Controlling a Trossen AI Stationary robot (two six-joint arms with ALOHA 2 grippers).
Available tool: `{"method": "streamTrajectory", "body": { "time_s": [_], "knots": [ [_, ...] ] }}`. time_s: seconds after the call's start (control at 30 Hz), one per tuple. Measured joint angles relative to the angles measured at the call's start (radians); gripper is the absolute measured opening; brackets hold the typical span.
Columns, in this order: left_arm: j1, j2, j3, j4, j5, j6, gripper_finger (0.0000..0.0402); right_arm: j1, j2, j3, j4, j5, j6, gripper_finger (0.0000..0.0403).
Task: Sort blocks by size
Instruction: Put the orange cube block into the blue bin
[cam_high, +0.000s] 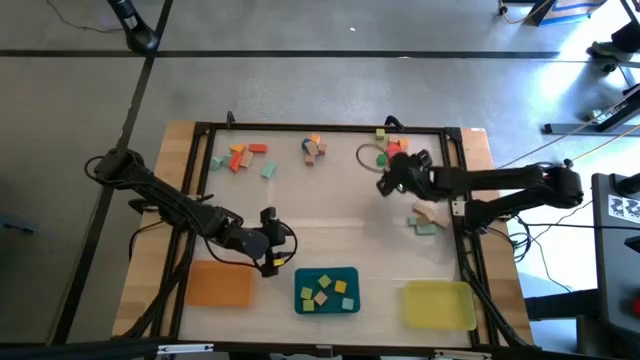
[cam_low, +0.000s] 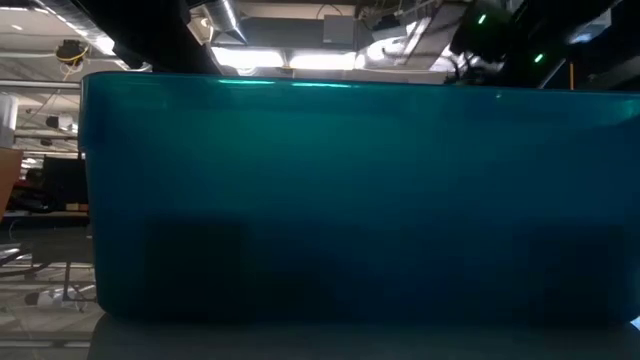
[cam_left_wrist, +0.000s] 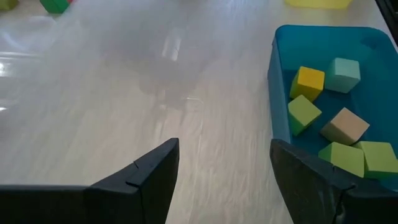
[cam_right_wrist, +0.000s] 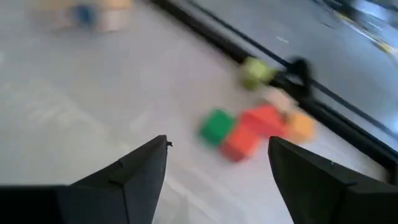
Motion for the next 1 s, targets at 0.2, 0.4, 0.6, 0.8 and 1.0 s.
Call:
{"method": "streamTrajectory", "body": {
  "time_s": [0.2, 0.4, 0.6, 0.8, 1.0],
  "knots": [
    [0.000, 0.000, 0.000, 0.000, 0.000, 0.003, 0.0237, -0.177, 0.103, 0.000, 0.007, -0.039, 0.020, 0.0275],
    [0.000, 0.000, 0.000, 0.000, 0.000, 0.008, 0.0237, -0.260, 0.209, 0.000, 0.089, -0.100, 0.020, 0.0275],
    [0.000, 0.000, 0.000, 0.000, 0.000, 0.008, 0.0237, -0.307, 0.262, 0.000, 0.146, -0.100, 0.017, 0.0275],
    [0.000, 0.000, 0.000, 0.000, 0.000, 0.008, 0.0237, -0.332, 0.295, 0.001, 0.155, -0.108, 0.007, 0.0275],
    [0.000, 0.000, 0.000, 0.000, 0.000, 0.008, 0.0237, -0.322, 0.301, 0.005, 0.122, -0.116, -0.009, 0.0275]
  ]
}}
